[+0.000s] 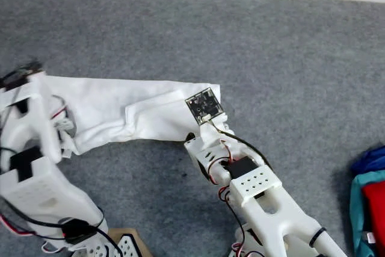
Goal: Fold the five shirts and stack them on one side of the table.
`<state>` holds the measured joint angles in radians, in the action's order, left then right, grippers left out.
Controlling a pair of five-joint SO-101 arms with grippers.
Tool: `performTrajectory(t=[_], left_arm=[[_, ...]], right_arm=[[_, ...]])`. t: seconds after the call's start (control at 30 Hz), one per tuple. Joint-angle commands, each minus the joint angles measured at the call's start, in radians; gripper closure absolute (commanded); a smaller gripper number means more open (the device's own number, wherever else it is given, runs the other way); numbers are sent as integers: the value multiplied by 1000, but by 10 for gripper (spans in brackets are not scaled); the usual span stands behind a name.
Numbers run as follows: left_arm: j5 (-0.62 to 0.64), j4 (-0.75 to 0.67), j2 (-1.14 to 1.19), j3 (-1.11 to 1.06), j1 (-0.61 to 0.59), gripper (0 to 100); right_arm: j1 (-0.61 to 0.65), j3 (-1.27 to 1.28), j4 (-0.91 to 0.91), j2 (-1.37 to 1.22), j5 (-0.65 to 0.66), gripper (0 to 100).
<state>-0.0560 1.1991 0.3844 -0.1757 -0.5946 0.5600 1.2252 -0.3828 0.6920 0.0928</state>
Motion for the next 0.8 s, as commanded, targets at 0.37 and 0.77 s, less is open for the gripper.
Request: performTrajectory(t=[0.37,0.77], left_arm=[[12,219,-7,275,156,994],[14,482,-7,622,483,994]], right_arm=[[-13,-4,21,27,6,885],[-56,-8,21,35,34,885]])
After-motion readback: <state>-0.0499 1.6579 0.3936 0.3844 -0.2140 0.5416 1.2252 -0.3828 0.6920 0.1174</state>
